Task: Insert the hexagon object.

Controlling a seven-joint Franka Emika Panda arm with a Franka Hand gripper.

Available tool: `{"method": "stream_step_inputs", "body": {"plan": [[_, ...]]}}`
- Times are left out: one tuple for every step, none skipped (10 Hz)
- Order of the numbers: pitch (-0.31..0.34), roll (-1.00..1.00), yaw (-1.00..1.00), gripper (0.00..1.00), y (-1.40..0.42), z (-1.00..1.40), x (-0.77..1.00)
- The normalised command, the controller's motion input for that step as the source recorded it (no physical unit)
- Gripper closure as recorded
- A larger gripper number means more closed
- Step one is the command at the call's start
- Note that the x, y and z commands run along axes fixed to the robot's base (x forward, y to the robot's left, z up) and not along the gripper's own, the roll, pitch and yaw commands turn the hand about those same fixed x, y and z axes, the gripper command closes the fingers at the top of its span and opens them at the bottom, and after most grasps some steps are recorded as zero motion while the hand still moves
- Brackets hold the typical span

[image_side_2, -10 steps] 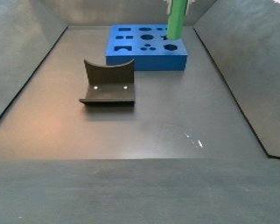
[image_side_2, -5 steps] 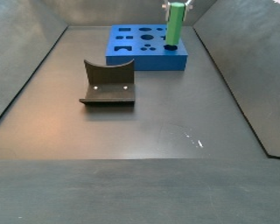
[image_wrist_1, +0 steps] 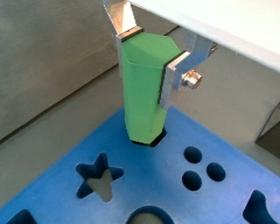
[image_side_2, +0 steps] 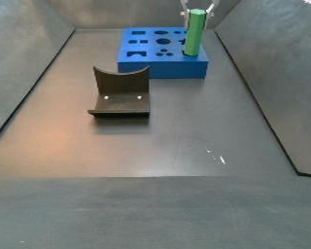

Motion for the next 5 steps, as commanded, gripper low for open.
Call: {"method": "stream_step_inputs", "body": {"plan": [[0.000, -0.05, 0.00, 1.00, 0.13, -0.32, 0.21], [0.000, -0.05, 0.00, 1.00, 0.04, -0.36, 0.16], [-0.050, -0.06, 0.00, 1.00, 0.03, -0.33, 0.04], [-0.044, -0.05, 0.00, 1.00, 0.02, -0.30, 0.03], [-0.084, -0.03, 0.01, 1.00, 0.00, -0.17, -0.04]]}}
